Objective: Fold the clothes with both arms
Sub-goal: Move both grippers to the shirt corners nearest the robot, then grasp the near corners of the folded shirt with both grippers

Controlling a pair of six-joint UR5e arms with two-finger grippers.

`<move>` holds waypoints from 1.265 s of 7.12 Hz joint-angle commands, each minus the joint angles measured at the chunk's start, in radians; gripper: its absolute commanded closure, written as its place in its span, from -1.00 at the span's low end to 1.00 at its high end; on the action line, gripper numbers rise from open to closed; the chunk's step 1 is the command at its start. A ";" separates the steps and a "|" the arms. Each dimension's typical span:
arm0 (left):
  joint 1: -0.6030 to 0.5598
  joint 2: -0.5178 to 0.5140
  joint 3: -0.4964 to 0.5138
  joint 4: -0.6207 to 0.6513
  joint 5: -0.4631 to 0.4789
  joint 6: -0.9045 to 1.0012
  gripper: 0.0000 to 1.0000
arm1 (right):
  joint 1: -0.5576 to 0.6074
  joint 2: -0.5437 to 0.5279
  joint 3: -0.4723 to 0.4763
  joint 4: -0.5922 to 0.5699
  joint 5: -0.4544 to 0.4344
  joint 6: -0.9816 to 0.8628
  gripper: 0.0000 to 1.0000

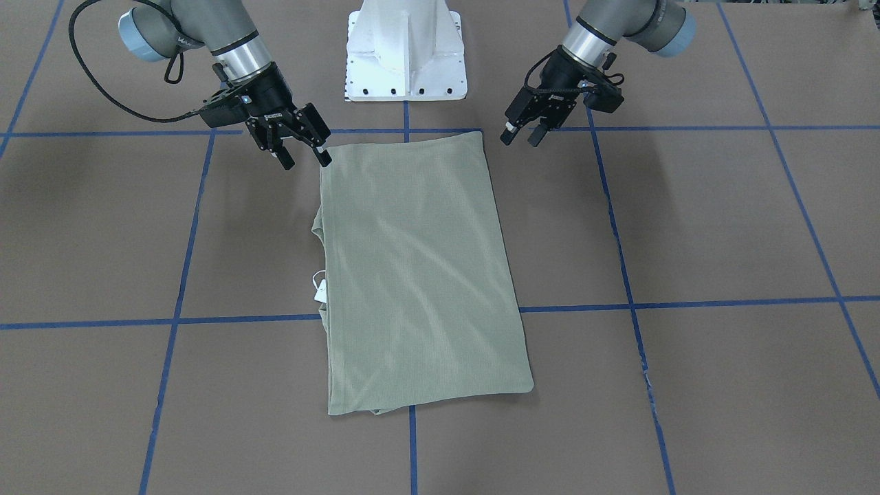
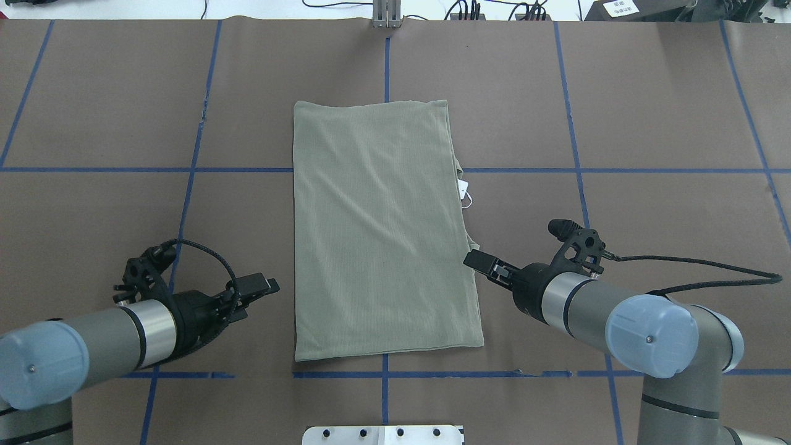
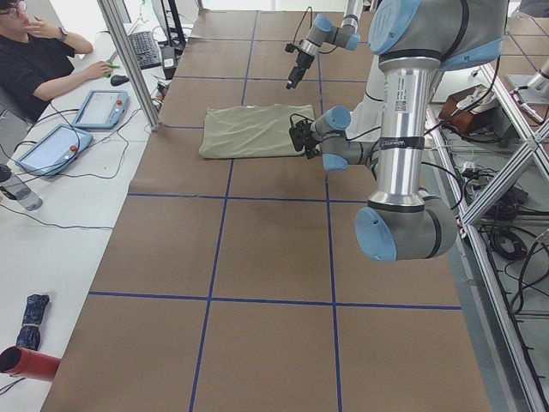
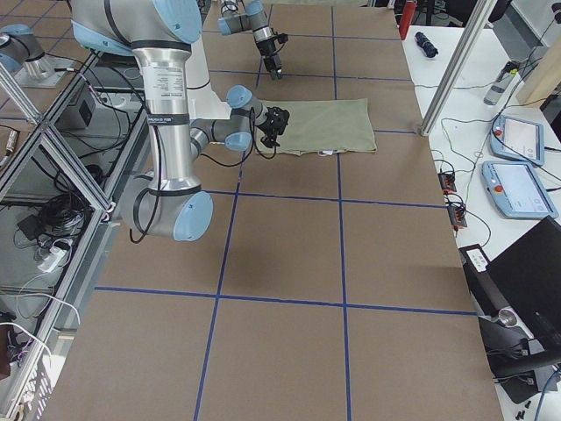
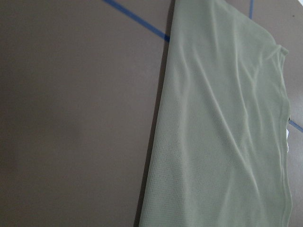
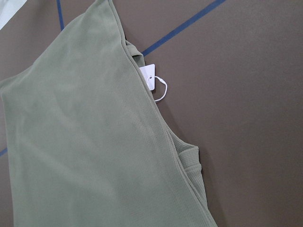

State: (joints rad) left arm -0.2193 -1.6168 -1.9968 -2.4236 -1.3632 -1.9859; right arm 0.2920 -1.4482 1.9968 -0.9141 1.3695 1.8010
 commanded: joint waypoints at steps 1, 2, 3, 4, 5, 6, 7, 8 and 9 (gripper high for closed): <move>0.084 -0.082 0.068 0.001 0.128 -0.113 -0.77 | -0.001 0.000 -0.001 0.000 -0.013 0.004 -1.00; 0.100 -0.103 0.105 0.001 0.141 -0.134 -0.77 | -0.001 0.000 -0.003 0.000 -0.018 0.004 -1.00; 0.124 -0.104 0.113 0.001 0.165 -0.134 -0.77 | -0.002 -0.001 -0.003 0.000 -0.020 0.004 -1.00; 0.127 -0.101 0.113 0.001 0.165 -0.134 -0.78 | -0.002 -0.001 -0.003 0.000 -0.020 0.004 -1.00; 0.141 -0.101 0.116 0.001 0.168 -0.134 -0.78 | -0.002 -0.001 -0.003 0.000 -0.020 0.004 -1.00; 0.153 -0.101 0.119 0.001 0.167 -0.134 -0.78 | -0.002 -0.001 -0.003 0.000 -0.020 0.004 -1.00; 0.161 -0.101 0.119 0.001 0.167 -0.134 -0.78 | -0.002 0.000 -0.003 0.000 -0.020 0.004 -1.00; 0.164 -0.103 0.121 0.001 0.167 -0.134 -0.78 | -0.002 0.000 -0.003 0.000 -0.020 0.004 -1.00; 0.169 -0.106 0.136 0.001 0.167 -0.134 -0.78 | -0.002 0.000 -0.003 0.000 -0.020 0.004 -1.00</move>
State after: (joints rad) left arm -0.0569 -1.7199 -1.8734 -2.4221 -1.1965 -2.1199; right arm 0.2899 -1.4483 1.9942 -0.9142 1.3499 1.8055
